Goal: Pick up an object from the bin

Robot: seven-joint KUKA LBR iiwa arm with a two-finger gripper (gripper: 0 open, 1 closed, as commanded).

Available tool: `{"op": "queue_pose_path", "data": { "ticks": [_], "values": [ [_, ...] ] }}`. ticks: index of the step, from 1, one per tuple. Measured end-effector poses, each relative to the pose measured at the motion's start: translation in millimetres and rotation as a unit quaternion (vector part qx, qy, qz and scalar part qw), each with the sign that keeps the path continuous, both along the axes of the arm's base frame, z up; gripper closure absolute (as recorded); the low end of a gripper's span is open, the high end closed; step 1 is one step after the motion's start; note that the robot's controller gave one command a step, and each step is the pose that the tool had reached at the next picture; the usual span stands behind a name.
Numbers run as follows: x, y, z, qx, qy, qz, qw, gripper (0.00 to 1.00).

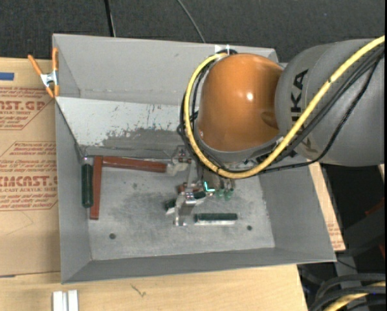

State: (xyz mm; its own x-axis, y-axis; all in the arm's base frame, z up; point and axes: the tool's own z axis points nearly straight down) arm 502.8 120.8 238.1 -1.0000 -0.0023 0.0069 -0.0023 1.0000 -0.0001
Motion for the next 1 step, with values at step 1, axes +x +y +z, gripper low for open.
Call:
{"op": "queue_pose_path", "data": {
  "ticks": [1],
  "values": [
    [1.7,-0.7,3.9,0.001,-0.0040,-0.001,1.0000,0.00]
  ]
}}
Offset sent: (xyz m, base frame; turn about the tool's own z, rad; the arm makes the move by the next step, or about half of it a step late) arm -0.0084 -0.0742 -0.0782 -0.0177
